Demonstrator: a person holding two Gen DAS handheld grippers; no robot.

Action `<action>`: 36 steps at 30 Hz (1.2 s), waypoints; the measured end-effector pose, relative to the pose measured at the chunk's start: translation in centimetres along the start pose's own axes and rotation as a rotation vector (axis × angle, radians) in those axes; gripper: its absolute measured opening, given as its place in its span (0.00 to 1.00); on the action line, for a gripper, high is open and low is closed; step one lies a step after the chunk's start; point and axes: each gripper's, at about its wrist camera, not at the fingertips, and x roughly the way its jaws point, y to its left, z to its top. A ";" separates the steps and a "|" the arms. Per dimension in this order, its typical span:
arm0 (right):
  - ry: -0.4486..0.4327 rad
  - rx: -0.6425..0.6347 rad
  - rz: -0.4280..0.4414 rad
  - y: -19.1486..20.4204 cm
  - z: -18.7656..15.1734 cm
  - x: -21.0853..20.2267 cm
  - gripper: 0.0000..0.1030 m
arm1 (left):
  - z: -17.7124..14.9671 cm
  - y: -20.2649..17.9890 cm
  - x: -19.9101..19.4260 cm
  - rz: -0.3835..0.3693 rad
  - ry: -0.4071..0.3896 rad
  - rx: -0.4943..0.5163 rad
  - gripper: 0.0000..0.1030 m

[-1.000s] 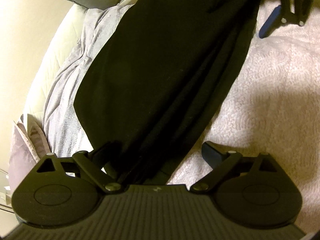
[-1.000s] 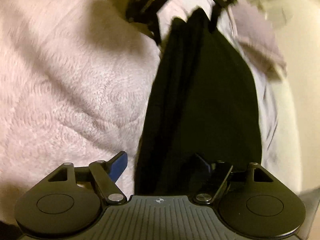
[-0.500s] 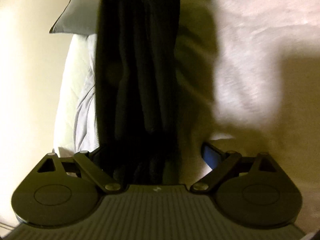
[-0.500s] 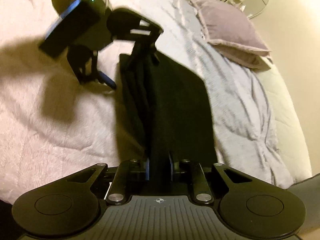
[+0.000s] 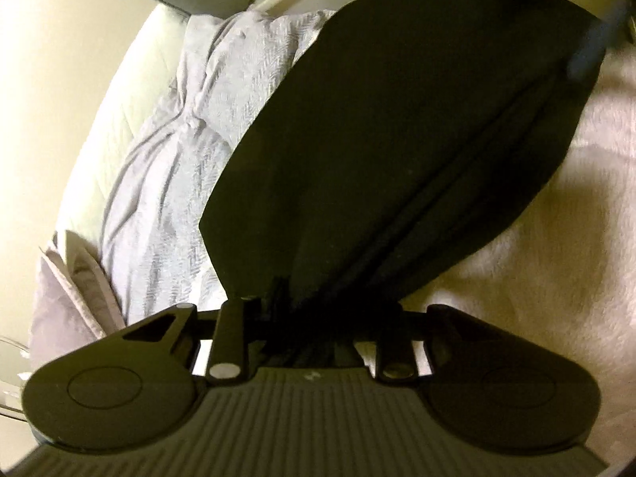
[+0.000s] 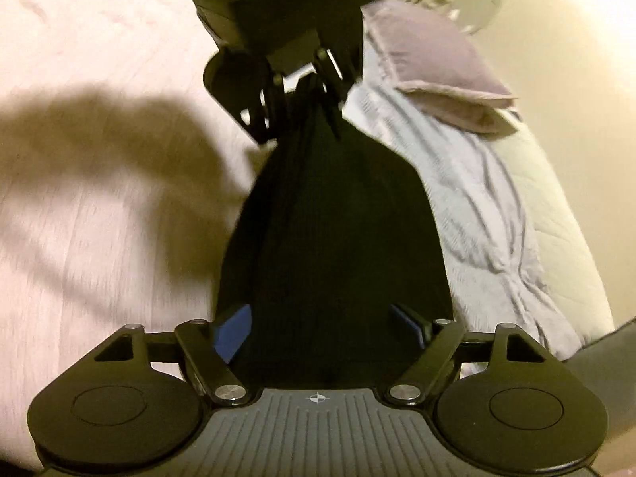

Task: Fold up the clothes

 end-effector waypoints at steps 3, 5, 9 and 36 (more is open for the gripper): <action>0.030 -0.005 -0.005 2.5 1.2 2.7 0.76 | 0.1 0.3 -0.4 -0.019 0.017 -0.017 0.23; 0.065 -0.038 -0.016 4.3 1.5 4.7 0.76 | 0.2 0.4 -0.4 -0.027 0.022 -0.014 0.23; 0.129 -0.182 -0.105 6.0 -1.2 6.0 0.68 | -0.4 -0.1 -1.1 -0.030 0.027 -0.006 0.23; 0.007 -0.314 0.306 2.1 -1.2 -11.6 0.15 | -3.6 -8.4 -19.5 -0.046 0.158 -0.232 0.22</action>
